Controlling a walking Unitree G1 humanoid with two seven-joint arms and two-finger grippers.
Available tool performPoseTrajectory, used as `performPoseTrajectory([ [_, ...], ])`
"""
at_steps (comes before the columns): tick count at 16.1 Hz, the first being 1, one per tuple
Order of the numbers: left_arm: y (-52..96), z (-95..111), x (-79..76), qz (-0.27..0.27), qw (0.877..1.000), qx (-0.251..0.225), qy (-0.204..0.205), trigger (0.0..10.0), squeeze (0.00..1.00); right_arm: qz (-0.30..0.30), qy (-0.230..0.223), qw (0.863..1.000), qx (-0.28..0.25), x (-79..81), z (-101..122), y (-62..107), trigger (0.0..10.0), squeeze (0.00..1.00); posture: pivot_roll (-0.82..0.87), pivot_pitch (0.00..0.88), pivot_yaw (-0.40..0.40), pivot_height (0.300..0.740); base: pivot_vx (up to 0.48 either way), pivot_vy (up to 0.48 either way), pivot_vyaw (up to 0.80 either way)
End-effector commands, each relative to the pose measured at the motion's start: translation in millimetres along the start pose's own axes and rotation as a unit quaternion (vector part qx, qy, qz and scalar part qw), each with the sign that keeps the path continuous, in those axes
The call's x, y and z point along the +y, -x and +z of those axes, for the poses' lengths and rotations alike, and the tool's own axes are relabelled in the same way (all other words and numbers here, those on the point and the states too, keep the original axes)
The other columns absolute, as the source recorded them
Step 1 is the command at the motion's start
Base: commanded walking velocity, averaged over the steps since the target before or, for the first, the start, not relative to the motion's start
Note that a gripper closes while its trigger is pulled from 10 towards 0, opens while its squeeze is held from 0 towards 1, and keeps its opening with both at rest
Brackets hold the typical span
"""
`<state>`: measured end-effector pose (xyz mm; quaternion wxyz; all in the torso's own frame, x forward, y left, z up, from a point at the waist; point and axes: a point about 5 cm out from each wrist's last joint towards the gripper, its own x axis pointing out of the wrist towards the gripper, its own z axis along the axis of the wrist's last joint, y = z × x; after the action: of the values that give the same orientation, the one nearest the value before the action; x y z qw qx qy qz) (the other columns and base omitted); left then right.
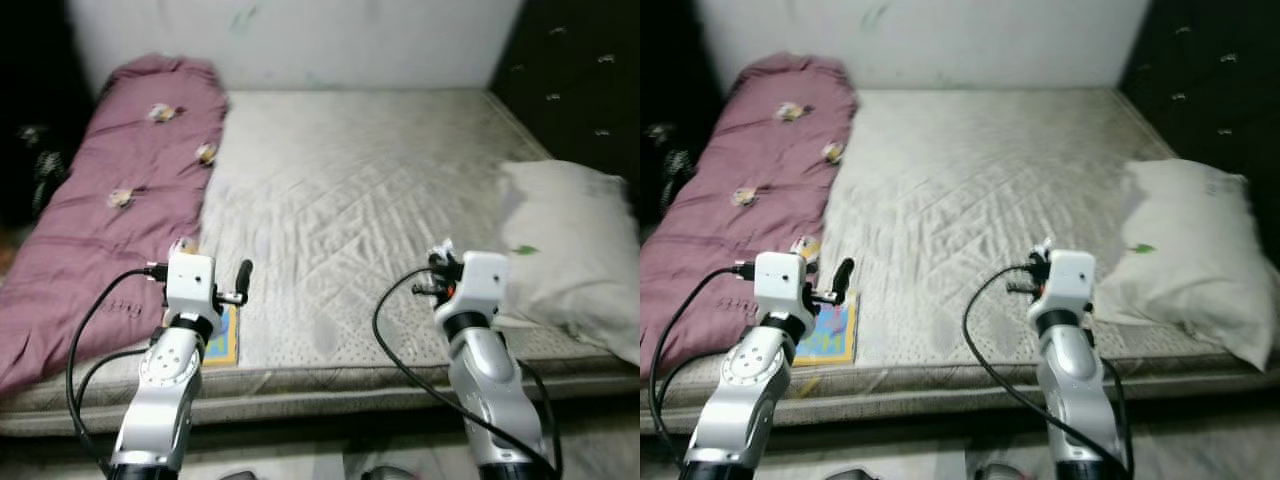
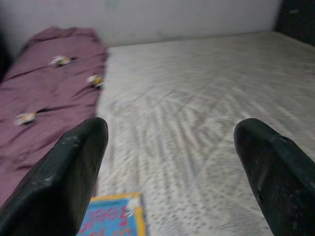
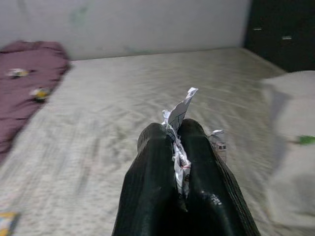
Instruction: Clean up the room
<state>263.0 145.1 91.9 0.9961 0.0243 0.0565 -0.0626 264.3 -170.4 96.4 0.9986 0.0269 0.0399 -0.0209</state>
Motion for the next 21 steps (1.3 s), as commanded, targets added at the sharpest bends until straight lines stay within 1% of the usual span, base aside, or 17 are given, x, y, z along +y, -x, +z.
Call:
performPoseTrajectory([
  [1,-0.5,0.1,-6.4,-0.011,1.0,0.003,0.005,10.0,0.0,-0.01,0.001,1.0,-0.006,-5.2,3.8,-1.8,10.0,0.0,-0.01,0.0,0.017,0.74,0.0,0.48,0.0],
  [4,-2.1,2.5,-6.5,-0.01,1.0,-0.001,0.005,10.0,0.0,-0.01,0.003,1.0,-0.011,-6.1,6.1,-5.3,10.0,0.0,-0.01,0.0,0.015,0.74,0.0,0.48,0.0],
  [8,-1.0,0.7,-7.2,-0.009,1.0,0.005,0.01,10.0,0.0,-0.003,0.004,1.0,-0.004,-3.6,2.2,-1.6,10.0,0.0,-0.01,0.0,0.014,0.74,0.0,0.48,0.0],
  [14,-1.6,1.8,-7.7,-0.011,1.0,0.002,0.006,10.0,0.0,0.001,0.003,1.0,-0.006,-2.7,3.1,-2.2,10.0,0.0,-0.01,0.0,0.012,0.74,0.0,0.48,0.0],
  [15,-1.4,1.8,-7.6,-0.01,1.0,0.002,0.006,10.0,0.0,0.004,0.01,1.0,-0.008,-2.1,3.5,-2.2,10.0,0.0,-0.01,0.0,0.012,0.74,0.0,0.48,0.0],
  [17,-1.5,2.0,-7.2,-0.01,1.0,0.002,0.005,10.0,0.0,0.005,0.002,1.0,-0.009,-0.7,3.5,-2.6,10.0,0.0,-0.01,0.0,0.013,0.74,0.0,0.48,0.0],
  [21,-2.5,4.2,-5.3,-0.006,1.0,-0.002,0.002,10.0,0.0,0.018,0.007,1.0,-0.018,3.3,7.3,-4.5,10.0,0.0,0.0,0.0,0.014,0.74,0.0,0.48,0.0],
])
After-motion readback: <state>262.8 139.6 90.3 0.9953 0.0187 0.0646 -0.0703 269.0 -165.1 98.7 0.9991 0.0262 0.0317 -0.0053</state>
